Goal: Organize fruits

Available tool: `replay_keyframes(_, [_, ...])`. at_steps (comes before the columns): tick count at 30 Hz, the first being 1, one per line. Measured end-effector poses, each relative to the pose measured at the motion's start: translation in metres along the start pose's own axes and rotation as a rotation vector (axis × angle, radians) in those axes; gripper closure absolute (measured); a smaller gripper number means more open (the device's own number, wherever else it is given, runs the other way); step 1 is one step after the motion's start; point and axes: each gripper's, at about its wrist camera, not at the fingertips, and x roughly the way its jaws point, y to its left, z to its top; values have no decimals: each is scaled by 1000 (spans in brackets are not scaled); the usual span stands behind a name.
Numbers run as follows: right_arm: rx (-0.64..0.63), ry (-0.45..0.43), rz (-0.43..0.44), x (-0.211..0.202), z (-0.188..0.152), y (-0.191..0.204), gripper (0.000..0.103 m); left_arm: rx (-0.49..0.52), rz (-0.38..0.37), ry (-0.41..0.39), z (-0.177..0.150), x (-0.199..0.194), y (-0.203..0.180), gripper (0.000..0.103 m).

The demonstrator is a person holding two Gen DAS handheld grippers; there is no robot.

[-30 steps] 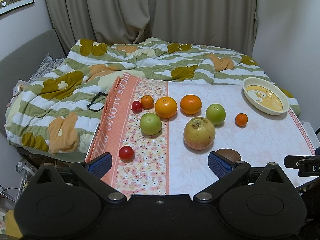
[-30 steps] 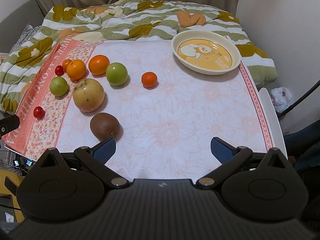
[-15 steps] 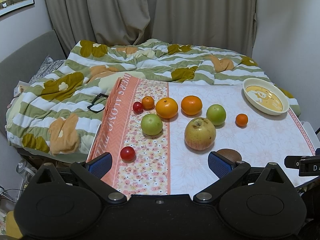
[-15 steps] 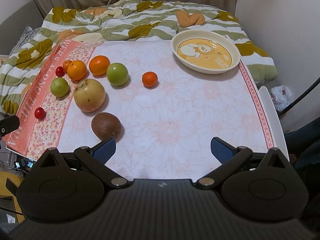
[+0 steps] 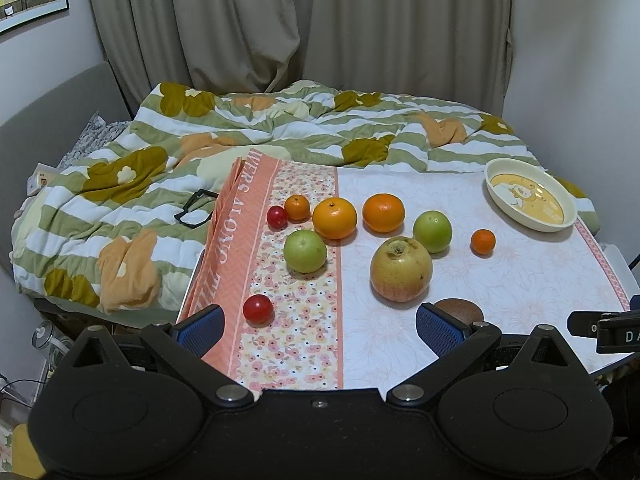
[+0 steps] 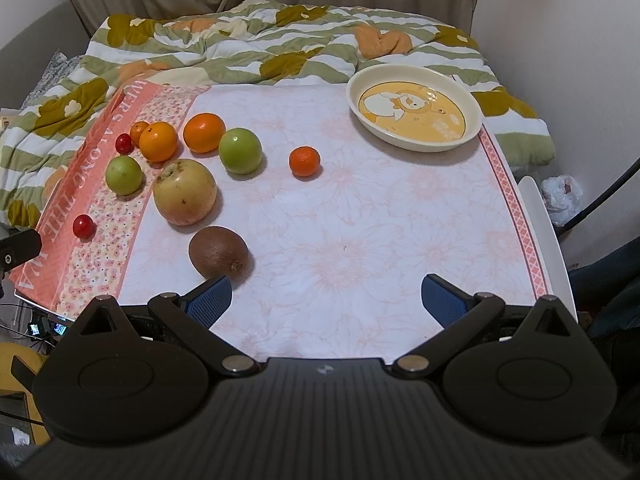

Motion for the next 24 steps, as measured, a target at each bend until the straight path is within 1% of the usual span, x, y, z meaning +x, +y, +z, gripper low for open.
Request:
replay_keyframes(6, [6,-8,10,-5,0,2,0,10,-5,-7,1,-1,1,0])
replay_keyframes(12, [21,-24,30,-9,4,13,0,35,-6,3,3,2,13,0])
replay_keyframes(17, [63,-13,37,0,6,24,0,59,-18,16,2,18,30,0])
replay_keyframes(21, [83,2,22,16,0,36,0,80,-18,35,0,41,44,0])
replay_keyframes(24, [103,11,15,30,-5,44,0,108,-19,27,-4,59,53,0])
